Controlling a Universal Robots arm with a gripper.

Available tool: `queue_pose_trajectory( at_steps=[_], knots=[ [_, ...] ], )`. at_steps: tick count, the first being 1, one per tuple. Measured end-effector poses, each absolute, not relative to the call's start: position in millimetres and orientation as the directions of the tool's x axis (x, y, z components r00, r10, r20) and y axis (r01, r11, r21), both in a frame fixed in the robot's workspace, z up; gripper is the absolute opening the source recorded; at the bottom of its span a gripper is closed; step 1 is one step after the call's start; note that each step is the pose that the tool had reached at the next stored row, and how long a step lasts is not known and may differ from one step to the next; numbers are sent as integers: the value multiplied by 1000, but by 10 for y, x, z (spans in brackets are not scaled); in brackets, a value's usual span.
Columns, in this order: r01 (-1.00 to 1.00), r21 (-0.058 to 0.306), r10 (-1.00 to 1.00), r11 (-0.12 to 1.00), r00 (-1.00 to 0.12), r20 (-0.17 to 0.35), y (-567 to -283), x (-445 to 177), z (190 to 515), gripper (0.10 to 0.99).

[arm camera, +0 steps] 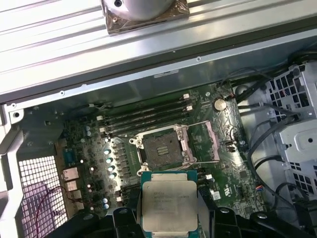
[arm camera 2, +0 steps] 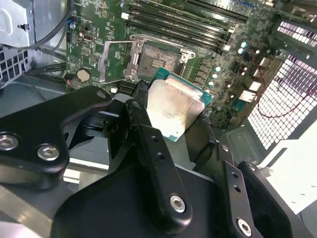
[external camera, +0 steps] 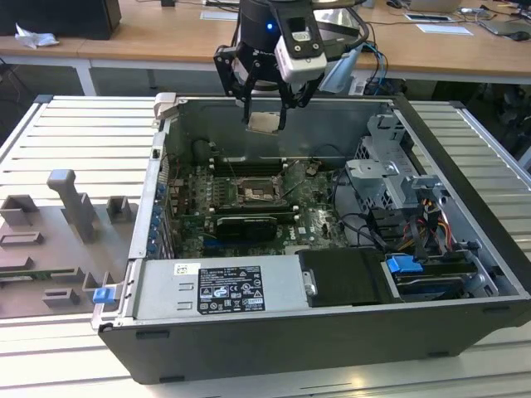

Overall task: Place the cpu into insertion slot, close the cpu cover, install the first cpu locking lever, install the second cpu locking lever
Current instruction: 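Place the cpu into insertion slot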

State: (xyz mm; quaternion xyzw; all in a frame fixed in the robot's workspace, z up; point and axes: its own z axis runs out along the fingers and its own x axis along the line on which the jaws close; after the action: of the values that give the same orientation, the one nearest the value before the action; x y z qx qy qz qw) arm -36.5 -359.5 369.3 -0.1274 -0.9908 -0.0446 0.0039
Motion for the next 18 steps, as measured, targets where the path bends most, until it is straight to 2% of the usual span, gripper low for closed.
queue_pose_trajectory(
  at_steps=[18],
  knots=[
    [355, 87, 355, 931, -935, 19, -3595, -365, 3692, 537]
  ],
)
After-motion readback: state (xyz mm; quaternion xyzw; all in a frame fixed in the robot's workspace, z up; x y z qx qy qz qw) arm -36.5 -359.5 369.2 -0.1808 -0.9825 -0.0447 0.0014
